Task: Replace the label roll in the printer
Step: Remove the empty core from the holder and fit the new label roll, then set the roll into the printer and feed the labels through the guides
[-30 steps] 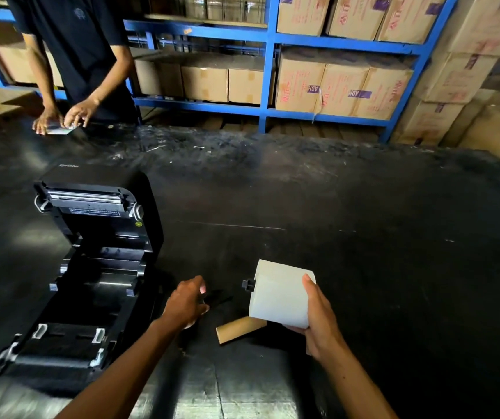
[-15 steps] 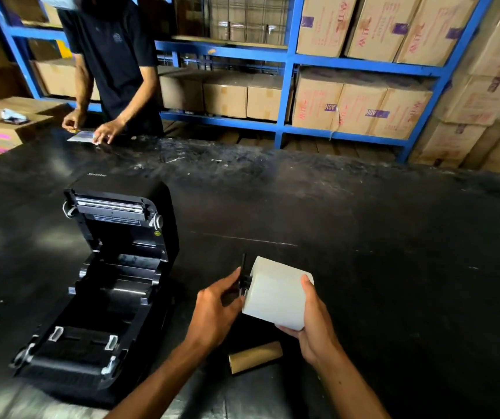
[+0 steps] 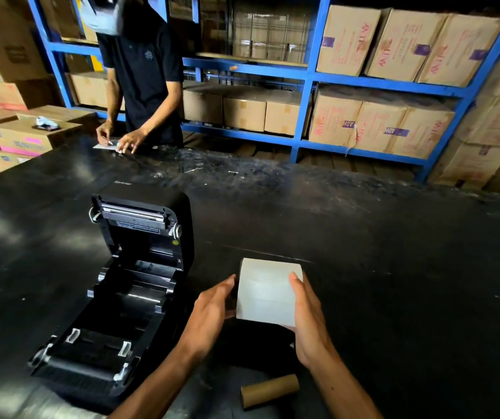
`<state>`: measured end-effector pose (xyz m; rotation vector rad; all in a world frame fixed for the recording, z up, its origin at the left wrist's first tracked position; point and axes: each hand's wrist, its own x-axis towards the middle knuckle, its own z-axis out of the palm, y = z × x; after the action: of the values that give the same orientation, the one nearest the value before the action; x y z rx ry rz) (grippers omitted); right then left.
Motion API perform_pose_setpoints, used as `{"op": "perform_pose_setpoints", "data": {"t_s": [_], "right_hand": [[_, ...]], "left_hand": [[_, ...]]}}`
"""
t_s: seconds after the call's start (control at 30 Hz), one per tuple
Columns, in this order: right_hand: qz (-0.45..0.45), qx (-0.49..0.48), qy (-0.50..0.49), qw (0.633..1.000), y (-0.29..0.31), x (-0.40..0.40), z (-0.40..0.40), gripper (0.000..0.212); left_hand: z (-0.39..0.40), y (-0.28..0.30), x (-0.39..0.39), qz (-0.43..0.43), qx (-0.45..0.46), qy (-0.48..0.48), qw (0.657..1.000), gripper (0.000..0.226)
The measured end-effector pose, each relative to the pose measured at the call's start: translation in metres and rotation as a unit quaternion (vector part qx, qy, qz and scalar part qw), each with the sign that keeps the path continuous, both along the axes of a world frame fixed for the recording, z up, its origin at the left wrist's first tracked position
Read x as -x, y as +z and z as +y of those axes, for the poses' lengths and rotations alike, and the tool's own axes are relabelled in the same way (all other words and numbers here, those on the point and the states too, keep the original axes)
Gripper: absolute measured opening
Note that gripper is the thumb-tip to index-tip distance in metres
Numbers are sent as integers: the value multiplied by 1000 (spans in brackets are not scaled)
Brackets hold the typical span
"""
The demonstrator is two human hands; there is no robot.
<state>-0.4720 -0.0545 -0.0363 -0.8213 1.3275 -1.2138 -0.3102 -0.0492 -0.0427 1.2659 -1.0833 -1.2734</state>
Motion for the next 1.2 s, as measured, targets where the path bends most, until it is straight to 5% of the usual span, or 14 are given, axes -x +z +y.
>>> {"op": "perform_pose_setpoints", "data": {"t_s": [0.17, 0.63, 1.2], "right_hand": [[26, 33, 30, 999, 7, -30, 2, 44], [95, 104, 65, 988, 6, -172, 27, 51], [279, -2, 164, 946, 16, -247, 12, 59]], "left_hand": [[13, 16, -16, -33, 19, 1, 999, 44], [44, 29, -158, 2, -31, 35, 999, 26], [17, -1, -243, 27, -49, 31, 998, 24]]}}
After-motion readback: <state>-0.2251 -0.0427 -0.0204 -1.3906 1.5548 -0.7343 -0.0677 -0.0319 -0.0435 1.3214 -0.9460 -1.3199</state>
